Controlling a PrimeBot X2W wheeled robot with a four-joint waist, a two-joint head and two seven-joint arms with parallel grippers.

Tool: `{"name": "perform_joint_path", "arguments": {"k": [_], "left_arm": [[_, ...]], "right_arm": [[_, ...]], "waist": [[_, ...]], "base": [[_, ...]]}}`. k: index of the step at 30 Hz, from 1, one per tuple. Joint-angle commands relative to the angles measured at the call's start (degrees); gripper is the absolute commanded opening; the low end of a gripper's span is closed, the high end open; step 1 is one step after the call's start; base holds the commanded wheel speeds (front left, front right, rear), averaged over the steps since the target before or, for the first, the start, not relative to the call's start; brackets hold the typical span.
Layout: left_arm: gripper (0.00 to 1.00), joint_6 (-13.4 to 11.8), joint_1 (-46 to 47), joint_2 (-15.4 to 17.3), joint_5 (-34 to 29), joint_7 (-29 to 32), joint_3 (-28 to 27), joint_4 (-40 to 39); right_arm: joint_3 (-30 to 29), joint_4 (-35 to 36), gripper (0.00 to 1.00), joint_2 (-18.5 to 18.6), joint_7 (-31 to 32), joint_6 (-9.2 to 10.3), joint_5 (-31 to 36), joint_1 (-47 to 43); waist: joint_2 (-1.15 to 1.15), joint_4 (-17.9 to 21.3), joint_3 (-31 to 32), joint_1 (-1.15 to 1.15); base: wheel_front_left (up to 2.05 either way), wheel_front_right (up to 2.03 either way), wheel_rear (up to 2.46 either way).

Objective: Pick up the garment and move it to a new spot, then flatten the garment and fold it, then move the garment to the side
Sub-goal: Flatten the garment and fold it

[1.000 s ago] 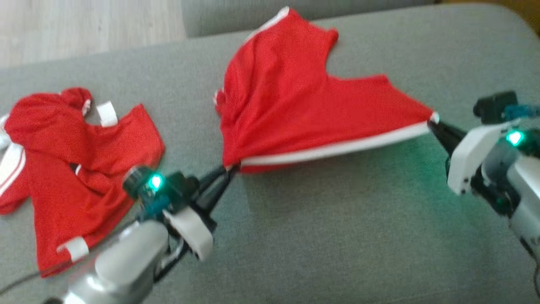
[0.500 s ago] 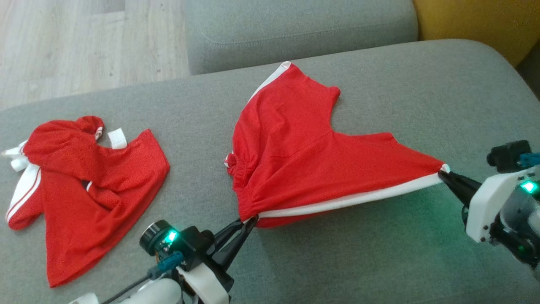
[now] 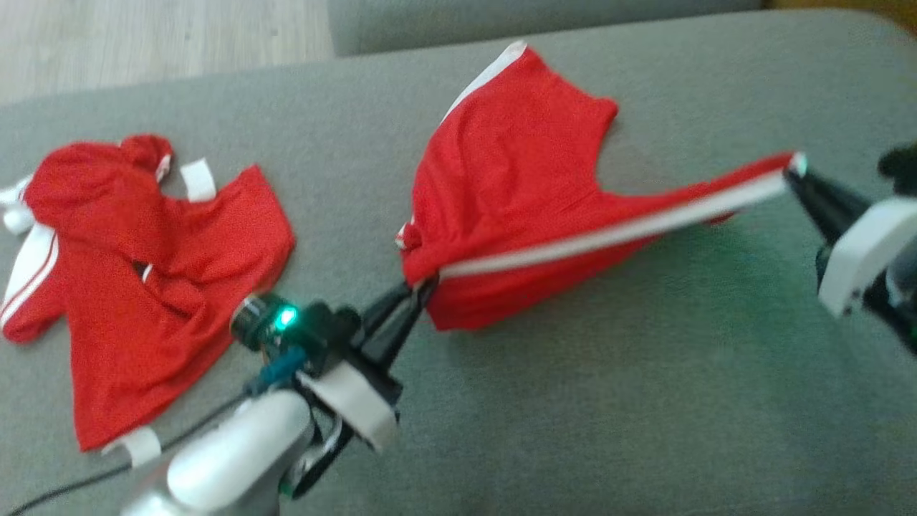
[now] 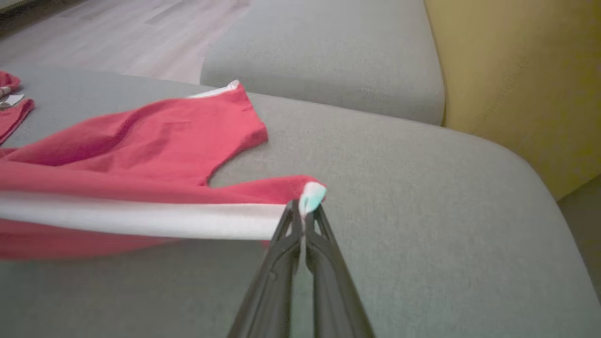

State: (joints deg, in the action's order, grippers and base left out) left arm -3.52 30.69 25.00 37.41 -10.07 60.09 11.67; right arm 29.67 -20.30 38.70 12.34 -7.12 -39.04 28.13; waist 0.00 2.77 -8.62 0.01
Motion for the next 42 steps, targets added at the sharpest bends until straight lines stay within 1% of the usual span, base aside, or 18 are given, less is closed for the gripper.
{"name": "perform_joint_path", "arguments": {"k": [1,8,15,22,23,30,31,32,33,34,38,42], "left_arm": [[0.00,-0.09,2.83,1.07,0.68,0.10,-3.02,-0.80],[0.00,0.87,8.98,-1.47,0.82,0.97,-4.33,3.37],[0.00,2.83,13.79,-4.81,0.44,0.51,-4.12,7.63],[0.00,4.57,17.97,-8.32,-0.43,-0.40,-3.35,12.04],[0.00,5.08,18.96,-9.25,-0.69,-0.68,-3.05,13.26],[0.00,6.16,21.15,-11.94,-1.04,-1.43,-2.29,17.04],[0.00,6.29,21.28,-12.23,-0.90,-1.32,-2.20,17.58],[0.38,6.34,21.43,-12.44,-0.85,-1.34,-2.16,18.07],[0.81,6.19,21.56,-12.58,-0.90,-1.47,-2.20,18.54],[1.00,6.06,21.59,-12.64,-0.91,-1.65,-2.27,19.02],[1.00,5.34,21.20,-12.16,-0.46,-2.69,-3.34,20.46],[1.00,3.73,20.08,-10.93,0.50,-3.94,-6.00,20.55]], "right_arm": [[-0.77,1.58,0.00,1.38,0.10,-0.36,0.62,2.02],[-0.73,0.14,0.00,-0.37,3.13,-0.36,4.87,12.31],[4.12,-6.27,0.00,-2.38,3.72,-0.36,7.23,23.91],[9.70,-13.83,0.00,-3.42,2.02,-0.36,7.97,32.60],[11.08,-15.75,0.00,-3.61,1.08,-0.36,7.91,34.57],[14.94,-22.10,0.00,-4.29,-3.17,-0.36,7.62,39.72],[15.44,-22.96,0.36,-4.49,-4.09,-0.36,7.79,40.30],[15.87,-24.04,1.00,-4.86,-4.45,-0.36,7.48,40.68],[16.36,-25.04,1.00,-5.22,-4.73,-0.36,7.18,41.02],[16.67,-25.97,1.00,-5.63,-5.27,-0.36,6.82,41.25],[17.09,-28.91,1.00,-7.30,-8.76,-0.36,5.20,41.30],[15.49,-30.92,1.00,-8.99,-14.14,-0.36,2.59,40.51]], "waist": [[0.00,-2.00,-2.70,-0.01],[0.00,-7.02,-9.34,-0.01],[0.00,-11.64,-14.25,-0.01],[0.00,-15.10,-18.15,-0.01],[0.00,-15.82,-19.01,-0.01],[0.00,-17.54,-20.61,-0.01],[0.00,-17.62,-20.67,-0.01],[0.00,-17.63,-20.66,-0.01],[0.00,-17.57,-20.59,-0.01],[0.00,-17.41,-20.40,-0.01],[0.00,-16.10,-18.66,-0.01],[0.00,-14.09,-15.76,-0.01]], "base": [[0.00,0.00,0.00],[0.00,0.00,0.00],[0.00,0.00,0.00],[0.00,0.00,0.00],[0.00,0.00,0.00],[0.00,0.00,0.00],[0.00,0.00,0.00],[0.00,0.00,0.00],[0.00,0.00,0.00],[0.00,0.00,0.00],[0.00,0.00,0.00],[0.00,0.00,0.00]]}}
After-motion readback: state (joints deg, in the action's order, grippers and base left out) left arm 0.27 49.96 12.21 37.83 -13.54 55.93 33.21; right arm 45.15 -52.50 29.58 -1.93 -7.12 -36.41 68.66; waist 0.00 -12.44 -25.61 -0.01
